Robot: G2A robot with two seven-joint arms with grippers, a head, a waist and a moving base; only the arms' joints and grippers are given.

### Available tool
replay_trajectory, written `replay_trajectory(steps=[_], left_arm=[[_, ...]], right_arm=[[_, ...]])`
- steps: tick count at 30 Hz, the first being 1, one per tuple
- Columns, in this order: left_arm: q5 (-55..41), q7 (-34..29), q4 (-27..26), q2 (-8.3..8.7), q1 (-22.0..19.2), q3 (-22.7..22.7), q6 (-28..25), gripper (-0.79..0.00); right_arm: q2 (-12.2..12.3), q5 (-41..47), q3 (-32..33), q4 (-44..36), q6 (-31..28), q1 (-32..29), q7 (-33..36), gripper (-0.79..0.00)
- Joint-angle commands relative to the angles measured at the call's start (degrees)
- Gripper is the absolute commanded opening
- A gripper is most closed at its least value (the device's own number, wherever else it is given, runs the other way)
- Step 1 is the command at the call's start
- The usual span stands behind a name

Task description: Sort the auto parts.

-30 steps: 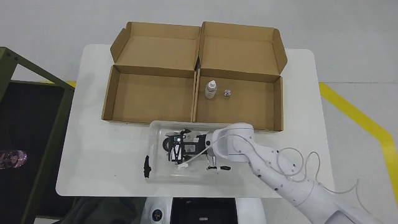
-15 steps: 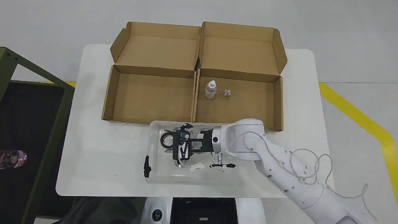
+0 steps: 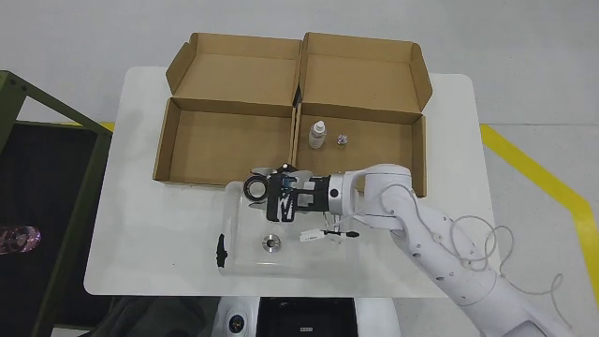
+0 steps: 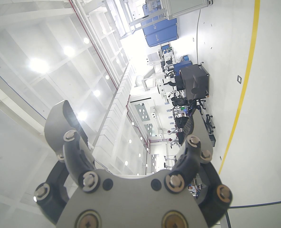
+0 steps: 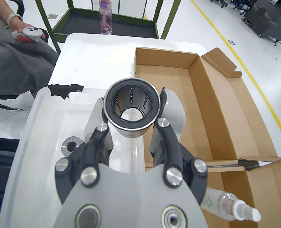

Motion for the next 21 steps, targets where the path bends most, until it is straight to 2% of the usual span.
replay_trajectory(steps=[1, 21], left_arm=[[0.00, 0.00, 0.00, 0.00, 0.00, 0.00, 0.00, 0.000], [0.00, 0.00, 0.00, 0.00, 0.00, 0.00, 0.00, 0.000]], right_arm=[[-0.14, 0.29, 0.13, 0.42, 0.37, 0.54, -0.23, -0.785], [-2.85, 3.47, -1.57, 8.91, 6.63, 8.14, -1.04, -0.785]])
